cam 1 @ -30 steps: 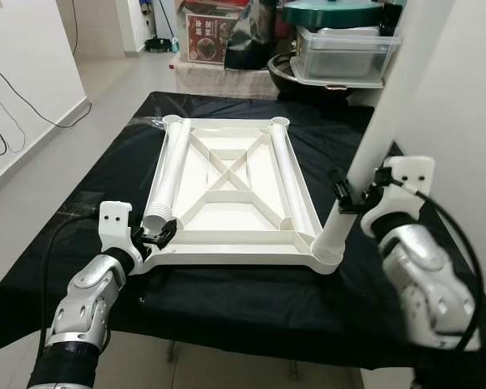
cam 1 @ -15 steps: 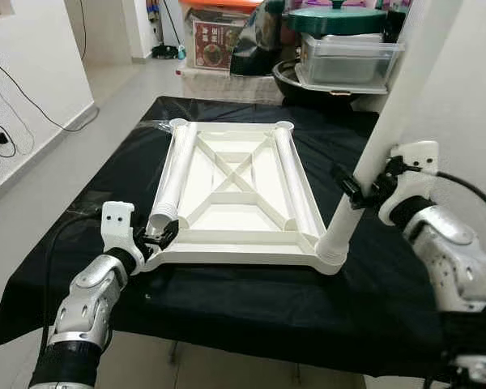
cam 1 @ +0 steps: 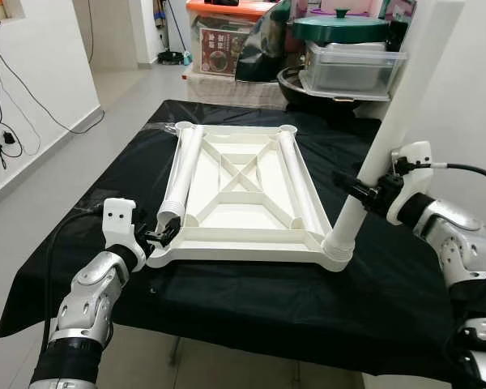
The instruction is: Building children table
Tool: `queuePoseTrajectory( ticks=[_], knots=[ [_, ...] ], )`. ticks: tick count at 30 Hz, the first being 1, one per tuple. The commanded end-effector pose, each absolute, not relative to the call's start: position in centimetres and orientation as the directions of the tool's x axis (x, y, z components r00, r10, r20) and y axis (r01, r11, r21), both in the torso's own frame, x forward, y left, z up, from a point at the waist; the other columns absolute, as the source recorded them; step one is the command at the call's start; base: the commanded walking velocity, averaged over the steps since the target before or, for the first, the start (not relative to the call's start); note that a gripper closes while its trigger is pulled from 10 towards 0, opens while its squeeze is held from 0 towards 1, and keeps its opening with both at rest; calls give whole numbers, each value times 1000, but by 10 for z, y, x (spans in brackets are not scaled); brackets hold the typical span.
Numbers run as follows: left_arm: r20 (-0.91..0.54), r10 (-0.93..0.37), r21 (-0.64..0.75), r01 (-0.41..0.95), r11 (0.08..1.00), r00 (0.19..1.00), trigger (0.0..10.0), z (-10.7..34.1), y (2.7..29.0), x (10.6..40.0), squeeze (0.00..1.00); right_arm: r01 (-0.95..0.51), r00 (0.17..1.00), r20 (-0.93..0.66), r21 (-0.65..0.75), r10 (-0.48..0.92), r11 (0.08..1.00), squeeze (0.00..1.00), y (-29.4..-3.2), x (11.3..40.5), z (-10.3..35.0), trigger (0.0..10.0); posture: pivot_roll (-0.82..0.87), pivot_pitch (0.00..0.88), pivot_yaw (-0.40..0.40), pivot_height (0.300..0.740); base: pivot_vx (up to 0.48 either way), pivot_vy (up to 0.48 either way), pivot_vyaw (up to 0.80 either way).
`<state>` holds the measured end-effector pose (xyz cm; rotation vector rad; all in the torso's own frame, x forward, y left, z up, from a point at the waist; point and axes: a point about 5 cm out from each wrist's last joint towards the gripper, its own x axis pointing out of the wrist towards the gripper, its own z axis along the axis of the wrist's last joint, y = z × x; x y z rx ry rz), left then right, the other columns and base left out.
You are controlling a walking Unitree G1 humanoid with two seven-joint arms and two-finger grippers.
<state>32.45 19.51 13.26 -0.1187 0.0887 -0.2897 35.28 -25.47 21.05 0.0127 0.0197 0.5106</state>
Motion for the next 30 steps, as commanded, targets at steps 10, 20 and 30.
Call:
queuePoseTrajectory(
  ticks=[10, 20, 30],
  knots=[
    [-82, -300, -138, 288, 948, 950, 10000, 126, 190, 325, 0, 28, 995, -104, 179, -9, 983, 0, -248, 357, 186, 0, 51, 0, -76, 740, 0, 0, 0],
    [-80, -308, -142, 295, 945, 948, 10000, 128, 188, 329, 0, 237, 969, -130, 249, -210, 939, 0, -180, 338, 186, 0, 44, 0, -58, 740, 0, 0, 0],
    [-70, -309, -149, 296, 943, 949, 10000, 127, 185, 330, 0, 49, 991, -136, 251, -15, 967, 1000, -138, 340, 211, 10000, 37, 0, -78, 740, 0, 0, 0]
  ],
)
